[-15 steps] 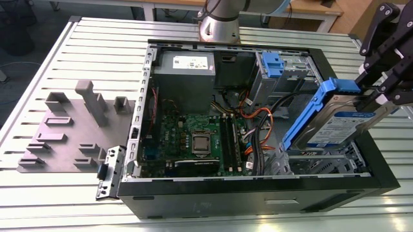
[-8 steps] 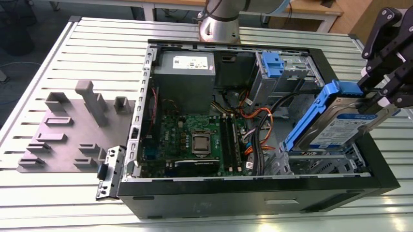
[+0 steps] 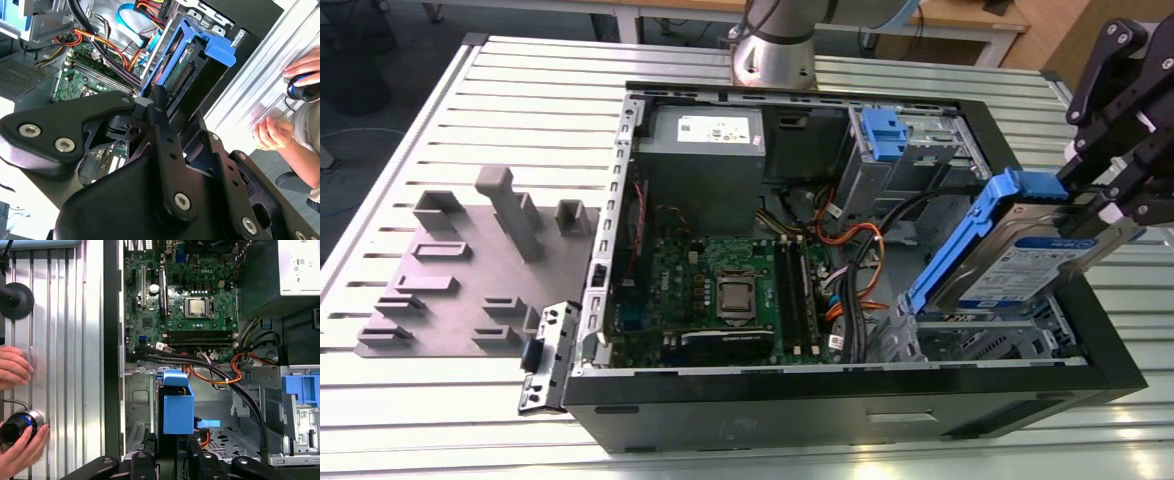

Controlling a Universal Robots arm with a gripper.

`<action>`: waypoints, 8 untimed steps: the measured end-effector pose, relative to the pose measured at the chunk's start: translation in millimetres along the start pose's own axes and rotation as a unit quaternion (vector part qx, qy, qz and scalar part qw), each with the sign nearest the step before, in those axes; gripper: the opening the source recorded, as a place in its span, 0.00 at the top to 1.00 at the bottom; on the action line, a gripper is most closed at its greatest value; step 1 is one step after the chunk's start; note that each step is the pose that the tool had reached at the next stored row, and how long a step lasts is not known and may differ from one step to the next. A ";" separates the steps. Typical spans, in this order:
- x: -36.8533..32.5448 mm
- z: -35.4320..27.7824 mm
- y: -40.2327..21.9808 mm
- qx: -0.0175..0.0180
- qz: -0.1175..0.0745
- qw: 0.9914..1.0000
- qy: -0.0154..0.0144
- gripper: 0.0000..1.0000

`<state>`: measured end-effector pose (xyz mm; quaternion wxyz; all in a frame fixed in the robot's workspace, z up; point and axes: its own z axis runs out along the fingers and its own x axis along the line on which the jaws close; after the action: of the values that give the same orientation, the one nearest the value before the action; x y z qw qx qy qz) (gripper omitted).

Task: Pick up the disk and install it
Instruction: 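Insert the disk into the insertion slot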

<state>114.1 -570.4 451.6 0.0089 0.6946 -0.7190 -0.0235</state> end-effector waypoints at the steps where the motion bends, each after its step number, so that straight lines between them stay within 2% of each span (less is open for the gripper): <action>1: 0.0 1.2 -0.1 0.000 0.000 1.000 0.000 0.65; 8: 0.2 9.9 -0.5 0.000 0.000 1.000 0.000 0.65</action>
<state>114.1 -570.4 441.6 0.0089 0.6946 -0.7190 -0.0235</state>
